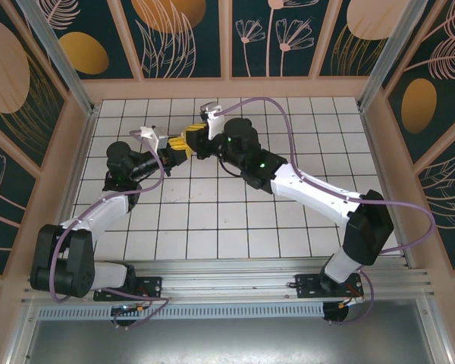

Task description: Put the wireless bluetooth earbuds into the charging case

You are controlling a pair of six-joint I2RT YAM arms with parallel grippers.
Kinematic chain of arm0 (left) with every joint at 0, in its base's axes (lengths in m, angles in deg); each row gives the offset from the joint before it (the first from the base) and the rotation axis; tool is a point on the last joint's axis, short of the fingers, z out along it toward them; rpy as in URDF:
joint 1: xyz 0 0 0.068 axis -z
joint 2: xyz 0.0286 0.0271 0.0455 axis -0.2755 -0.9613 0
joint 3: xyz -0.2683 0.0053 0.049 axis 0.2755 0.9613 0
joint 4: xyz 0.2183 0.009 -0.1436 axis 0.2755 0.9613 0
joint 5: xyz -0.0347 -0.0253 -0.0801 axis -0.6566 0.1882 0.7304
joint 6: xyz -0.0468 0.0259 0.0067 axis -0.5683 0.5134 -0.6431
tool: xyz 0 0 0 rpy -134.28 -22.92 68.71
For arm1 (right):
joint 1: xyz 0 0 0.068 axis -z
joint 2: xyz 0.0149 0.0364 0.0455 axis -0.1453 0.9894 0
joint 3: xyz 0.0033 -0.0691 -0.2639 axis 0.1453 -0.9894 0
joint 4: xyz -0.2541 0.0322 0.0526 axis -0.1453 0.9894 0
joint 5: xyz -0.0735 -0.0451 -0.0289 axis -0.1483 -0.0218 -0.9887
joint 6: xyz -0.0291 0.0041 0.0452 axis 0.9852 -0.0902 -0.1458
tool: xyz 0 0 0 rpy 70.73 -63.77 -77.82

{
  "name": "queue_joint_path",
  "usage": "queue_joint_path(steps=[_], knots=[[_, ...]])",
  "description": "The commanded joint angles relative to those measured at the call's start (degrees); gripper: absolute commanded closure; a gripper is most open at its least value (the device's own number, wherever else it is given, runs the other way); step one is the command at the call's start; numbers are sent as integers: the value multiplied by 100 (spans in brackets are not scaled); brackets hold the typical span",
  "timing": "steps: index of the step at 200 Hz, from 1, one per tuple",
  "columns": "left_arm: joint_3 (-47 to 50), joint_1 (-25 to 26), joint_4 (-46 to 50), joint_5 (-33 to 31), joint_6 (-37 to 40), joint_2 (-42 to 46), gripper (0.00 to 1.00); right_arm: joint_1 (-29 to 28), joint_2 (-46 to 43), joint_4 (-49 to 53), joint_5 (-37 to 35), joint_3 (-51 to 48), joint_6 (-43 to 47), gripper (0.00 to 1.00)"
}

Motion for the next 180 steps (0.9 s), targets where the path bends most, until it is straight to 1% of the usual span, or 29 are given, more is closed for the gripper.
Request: queue_joint_path(steps=[1, 141, 180], knots=[[-163, 17, -304, 124, -105, 115, 97, 55, 57, -82, 10, -67, -14, 84], [-263, 17, -458, 50, -268, 85, 97, -44, -32, 218, 260, -305, -128, 85], [-290, 14, -519, 70, -325, 85, 97, -59, -105, 379, 148, -416, -112, 85]])
